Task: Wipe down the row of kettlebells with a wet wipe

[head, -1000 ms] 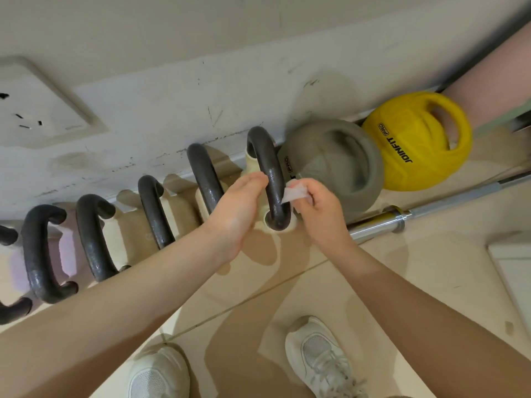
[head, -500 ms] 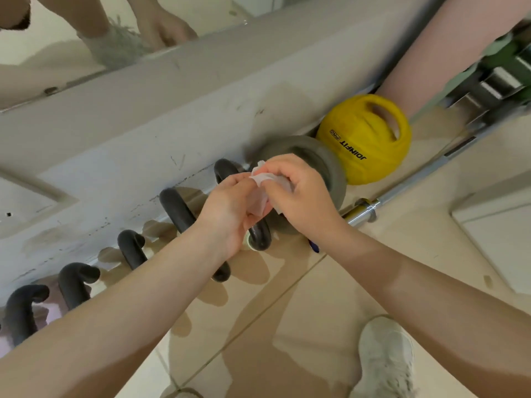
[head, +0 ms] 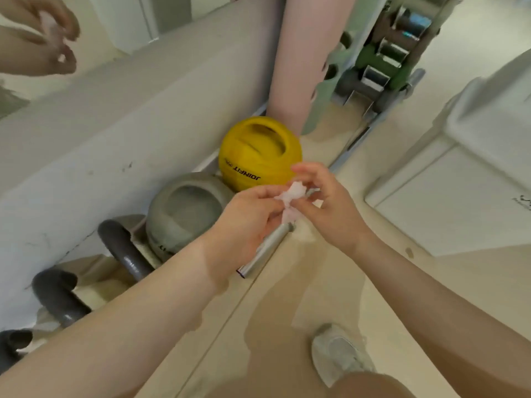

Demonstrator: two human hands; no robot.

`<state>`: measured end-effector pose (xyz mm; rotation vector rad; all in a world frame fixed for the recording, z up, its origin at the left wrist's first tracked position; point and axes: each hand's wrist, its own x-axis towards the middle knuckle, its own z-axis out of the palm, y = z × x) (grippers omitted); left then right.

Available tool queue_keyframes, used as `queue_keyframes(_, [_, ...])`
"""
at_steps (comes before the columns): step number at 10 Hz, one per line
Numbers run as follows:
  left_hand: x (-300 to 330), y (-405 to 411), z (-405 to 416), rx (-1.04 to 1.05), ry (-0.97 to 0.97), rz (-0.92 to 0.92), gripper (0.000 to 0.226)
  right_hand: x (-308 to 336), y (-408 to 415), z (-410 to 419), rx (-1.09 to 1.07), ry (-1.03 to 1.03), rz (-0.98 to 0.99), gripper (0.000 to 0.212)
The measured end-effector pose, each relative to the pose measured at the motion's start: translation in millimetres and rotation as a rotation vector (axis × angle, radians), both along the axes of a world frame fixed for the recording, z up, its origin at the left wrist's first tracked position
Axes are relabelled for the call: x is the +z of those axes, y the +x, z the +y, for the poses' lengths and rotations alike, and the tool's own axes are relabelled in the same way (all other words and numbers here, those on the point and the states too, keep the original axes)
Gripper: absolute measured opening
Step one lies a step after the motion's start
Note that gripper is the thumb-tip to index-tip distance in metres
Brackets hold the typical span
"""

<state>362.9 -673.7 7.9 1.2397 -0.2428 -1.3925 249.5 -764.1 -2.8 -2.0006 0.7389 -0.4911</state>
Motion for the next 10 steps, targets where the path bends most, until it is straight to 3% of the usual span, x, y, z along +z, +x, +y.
queue_keyframes(2, [17.9,-63.7,-100.2,0.029,-0.024,-0.032,0.011,23.1,-72.3,-68.7,-0.142,-0.199,-0.114,0.019])
queue_keyframes(3, [37.2,-107.6,-158.5,-0.059,-0.097,-0.048,0.007,38.8,-121.0,-118.0,-0.183,-0.382,-0.092,0.022])
queue_keyframes(4, [56.9,-153.0,-212.6,-0.146,-0.151,-0.171,0.01,55.0,-165.0,-167.4,-0.336,-0.527,-0.099,0.013])
queue_keyframes(5, [65.3,-189.5,-258.8,-0.198,-0.25,-0.624,0.018,71.5,-206.2,-210.3,-0.591,-0.576,-0.079,0.016])
queue_keyframes(6, [52.9,-210.8,-292.1,-0.344,-0.45,-1.279,0.034,75.8,-240.4,-248.2,-0.763,-0.621,-0.025,0.023])
queue_keyframes(7, [40.0,-222.6,-310.0,-0.386,-0.524,-1.622,0.036,68.9,-259.4,-271.5,-0.756,-0.596,0.116,0.028])
queue_keyframes(8, [33.6,-230.0,-316.4,-0.363,-0.542,-1.71,0.034,66.4,-266.8,-279.7,-0.658,-0.564,0.338,0.026])
queue_keyframes(9, [32.8,-231.6,-316.6,-0.337,-0.596,-1.723,0.034,68.8,-269.0,-281.1,-0.542,-0.53,0.427,0.034])
queue_keyframes(10, [30.1,-228.4,-315.4,-0.306,-0.639,-1.718,0.036,69.6,-264.1,-272.8,-0.541,-0.696,0.385,0.046])
